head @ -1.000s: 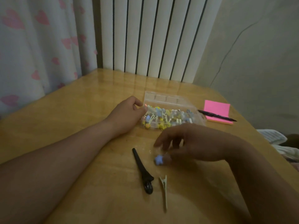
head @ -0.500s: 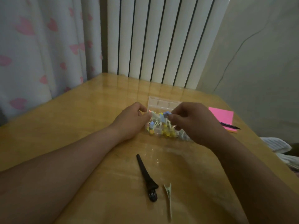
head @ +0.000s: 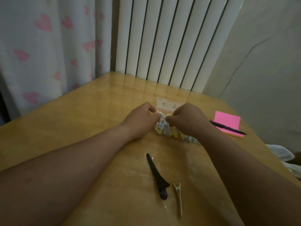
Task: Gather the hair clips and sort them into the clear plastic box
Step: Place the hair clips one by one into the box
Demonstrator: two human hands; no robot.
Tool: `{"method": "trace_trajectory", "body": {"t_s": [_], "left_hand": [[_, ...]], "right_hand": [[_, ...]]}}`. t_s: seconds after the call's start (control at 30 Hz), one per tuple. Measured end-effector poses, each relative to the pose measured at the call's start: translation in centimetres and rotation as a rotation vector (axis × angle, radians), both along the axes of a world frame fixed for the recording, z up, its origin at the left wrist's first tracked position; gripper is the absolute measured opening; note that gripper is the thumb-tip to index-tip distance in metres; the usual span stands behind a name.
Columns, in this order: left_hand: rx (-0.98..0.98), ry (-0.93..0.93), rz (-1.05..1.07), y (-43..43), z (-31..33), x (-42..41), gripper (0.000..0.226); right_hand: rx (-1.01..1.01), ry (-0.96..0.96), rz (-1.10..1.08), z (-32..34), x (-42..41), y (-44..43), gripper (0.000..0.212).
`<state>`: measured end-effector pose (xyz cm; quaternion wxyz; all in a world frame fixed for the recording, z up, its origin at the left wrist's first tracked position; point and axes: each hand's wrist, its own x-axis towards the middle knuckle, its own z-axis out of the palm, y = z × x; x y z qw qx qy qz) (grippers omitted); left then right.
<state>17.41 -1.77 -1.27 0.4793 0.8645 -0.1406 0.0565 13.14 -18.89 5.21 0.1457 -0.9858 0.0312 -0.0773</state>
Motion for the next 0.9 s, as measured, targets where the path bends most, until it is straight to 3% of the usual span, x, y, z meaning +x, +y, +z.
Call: {"method": "trace_trajectory", "body": {"t_s": [0.17, 0.3, 0.43, 0.53, 0.6, 0.73, 0.9], "left_hand": [[-0.007, 0.023, -0.001, -0.1, 0.0, -0.2, 0.035], [0.014, 0.011, 0.007, 0.0, 0.2, -0.3, 0.035], [0.001, 0.005, -0.001, 0.1, 0.0, -0.2, 0.035], [0.013, 0.002, 0.003, 0.1, -0.1, -0.2, 0.035], [0.019, -0.003, 0.006, 0.1, 0.0, -0.2, 0.036], [0.02, -0.024, 0.006, 0.2, -0.1, -0.3, 0.035], [0.025, -0.032, 0.004, 0.2, 0.1, -0.4, 0.036]], "right_hand": [[0.17, -0.124, 0.072, 0.6, -3.9, -1.6, 0.031], [0.258, -0.081, 0.233, 1.0, -6.8, -3.2, 0.028], [0.349, 0.121, 0.431, 1.0, -8.5, -4.8, 0.007], [0.298, 0.526, 0.684, 1.5, -9.5, -5.7, 0.021], [0.277, 0.696, 0.797, 1.7, -9.9, -5.5, 0.027], [0.221, 0.722, 0.893, 1.3, -10.1, -4.3, 0.023], [0.102, 0.671, 0.814, 0.6, -9.9, -3.8, 0.014]]}}
